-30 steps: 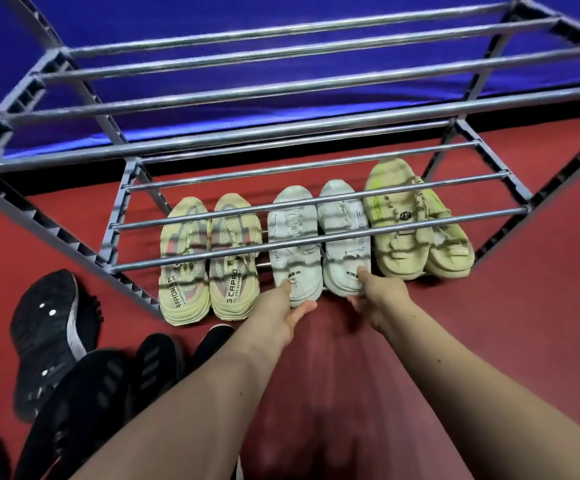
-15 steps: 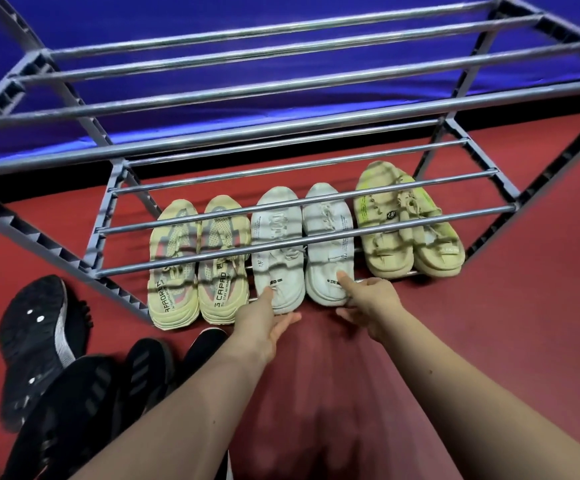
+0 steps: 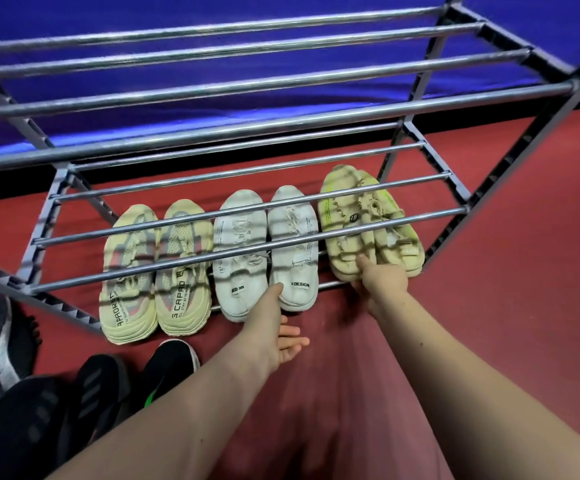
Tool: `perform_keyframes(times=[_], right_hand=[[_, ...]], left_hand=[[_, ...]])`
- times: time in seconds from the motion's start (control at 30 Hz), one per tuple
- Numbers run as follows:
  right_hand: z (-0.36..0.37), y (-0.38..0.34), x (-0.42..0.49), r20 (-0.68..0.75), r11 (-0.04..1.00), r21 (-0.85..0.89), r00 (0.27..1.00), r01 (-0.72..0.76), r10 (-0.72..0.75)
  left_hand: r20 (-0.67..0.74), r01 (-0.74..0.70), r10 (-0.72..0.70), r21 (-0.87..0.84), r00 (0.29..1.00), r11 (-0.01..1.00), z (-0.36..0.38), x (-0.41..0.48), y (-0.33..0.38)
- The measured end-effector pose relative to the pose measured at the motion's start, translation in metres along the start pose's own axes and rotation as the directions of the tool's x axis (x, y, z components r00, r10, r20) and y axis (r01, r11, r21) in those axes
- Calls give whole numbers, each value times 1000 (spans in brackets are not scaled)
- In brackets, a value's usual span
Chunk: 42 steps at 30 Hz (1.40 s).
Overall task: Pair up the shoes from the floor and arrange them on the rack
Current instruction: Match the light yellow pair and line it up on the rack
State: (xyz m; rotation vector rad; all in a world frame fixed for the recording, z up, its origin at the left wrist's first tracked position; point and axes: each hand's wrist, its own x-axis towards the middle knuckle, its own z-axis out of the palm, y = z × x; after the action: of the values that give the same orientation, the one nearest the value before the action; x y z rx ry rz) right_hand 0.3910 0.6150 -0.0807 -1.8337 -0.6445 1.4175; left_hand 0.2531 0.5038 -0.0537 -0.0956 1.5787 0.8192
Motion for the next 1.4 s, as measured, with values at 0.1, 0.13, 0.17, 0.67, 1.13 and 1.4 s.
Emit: perform_keyframes(times=[0.1, 0.13, 0.17, 0.67, 1.13, 1.4], right_hand=[[-5, 5, 1, 95, 998, 63, 995, -25, 19], [-5, 4, 0, 111, 998, 60, 993, -35, 29], [-6, 1, 0, 123, 997, 54, 992, -46, 40], [-19, -19, 22, 231, 920, -294, 915, -259, 331], [-13, -5, -1, -2, 953, -296, 998, 64, -68], [-31, -3, 6, -142, 983, -180, 989, 15, -41]], left_hand=[[11, -8, 7, 27, 1000, 1000, 0, 1, 3], [13, -12, 12, 38, 1000, 999, 0, 1, 4], [12, -17, 17, 50, 1000, 999, 0, 1, 3], [-17, -37, 39, 93, 999, 995, 5, 9, 0], [65, -65, 82, -240, 995, 969, 17, 24, 8], [158, -16, 10, 40, 987, 999, -1, 12, -3]])
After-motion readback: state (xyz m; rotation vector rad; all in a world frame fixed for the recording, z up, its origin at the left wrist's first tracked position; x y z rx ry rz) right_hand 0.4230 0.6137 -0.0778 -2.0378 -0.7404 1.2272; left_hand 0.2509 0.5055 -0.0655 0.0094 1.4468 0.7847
